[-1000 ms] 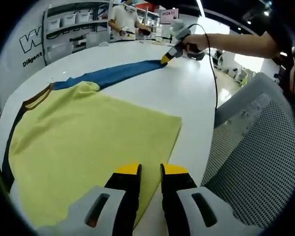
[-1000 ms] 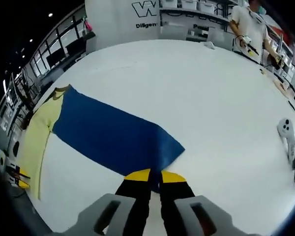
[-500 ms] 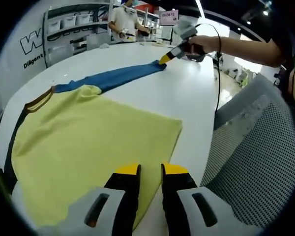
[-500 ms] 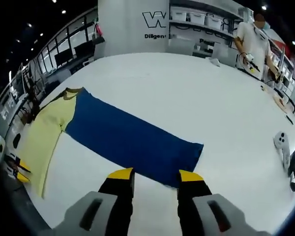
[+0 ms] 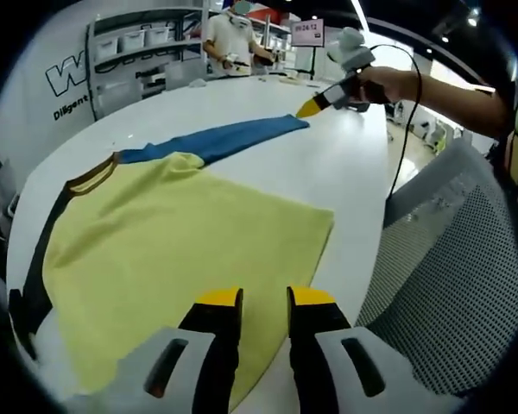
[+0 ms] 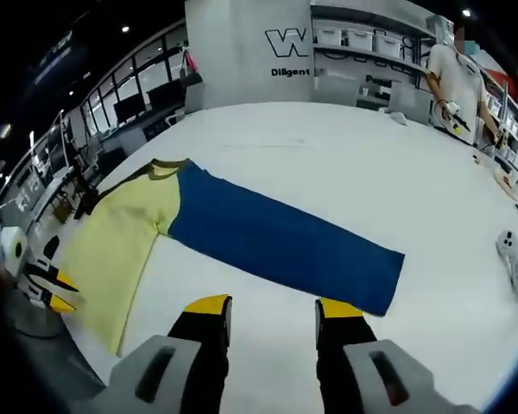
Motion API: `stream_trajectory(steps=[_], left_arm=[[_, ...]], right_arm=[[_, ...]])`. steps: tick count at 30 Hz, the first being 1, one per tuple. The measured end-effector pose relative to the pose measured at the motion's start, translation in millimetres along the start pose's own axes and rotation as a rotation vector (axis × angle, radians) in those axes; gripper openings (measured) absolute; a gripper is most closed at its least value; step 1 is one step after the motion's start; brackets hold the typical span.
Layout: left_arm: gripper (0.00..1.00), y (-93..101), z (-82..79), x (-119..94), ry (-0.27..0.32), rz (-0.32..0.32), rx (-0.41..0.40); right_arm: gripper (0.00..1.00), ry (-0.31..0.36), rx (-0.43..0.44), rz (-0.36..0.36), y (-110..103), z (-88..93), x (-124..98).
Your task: Fold the garment on the visible template until the final outline fits inside the template.
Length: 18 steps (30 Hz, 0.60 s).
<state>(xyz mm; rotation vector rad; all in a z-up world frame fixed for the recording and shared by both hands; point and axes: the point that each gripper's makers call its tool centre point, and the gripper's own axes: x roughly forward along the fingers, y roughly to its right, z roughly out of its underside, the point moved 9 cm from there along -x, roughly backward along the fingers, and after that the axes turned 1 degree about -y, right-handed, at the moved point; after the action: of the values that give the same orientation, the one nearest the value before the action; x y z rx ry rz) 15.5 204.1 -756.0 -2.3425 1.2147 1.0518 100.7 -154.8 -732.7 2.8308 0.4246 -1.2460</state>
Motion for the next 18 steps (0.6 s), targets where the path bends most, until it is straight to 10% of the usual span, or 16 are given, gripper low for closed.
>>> stream_trajectory(steps=[18], left_arm=[[0.15, -23.6, 19.7, -34.1, -0.049, -0.161, -0.099]], right_arm=[[0.31, -0.041, 0.009, -0.158, -76.0, 29.8, -3.9]])
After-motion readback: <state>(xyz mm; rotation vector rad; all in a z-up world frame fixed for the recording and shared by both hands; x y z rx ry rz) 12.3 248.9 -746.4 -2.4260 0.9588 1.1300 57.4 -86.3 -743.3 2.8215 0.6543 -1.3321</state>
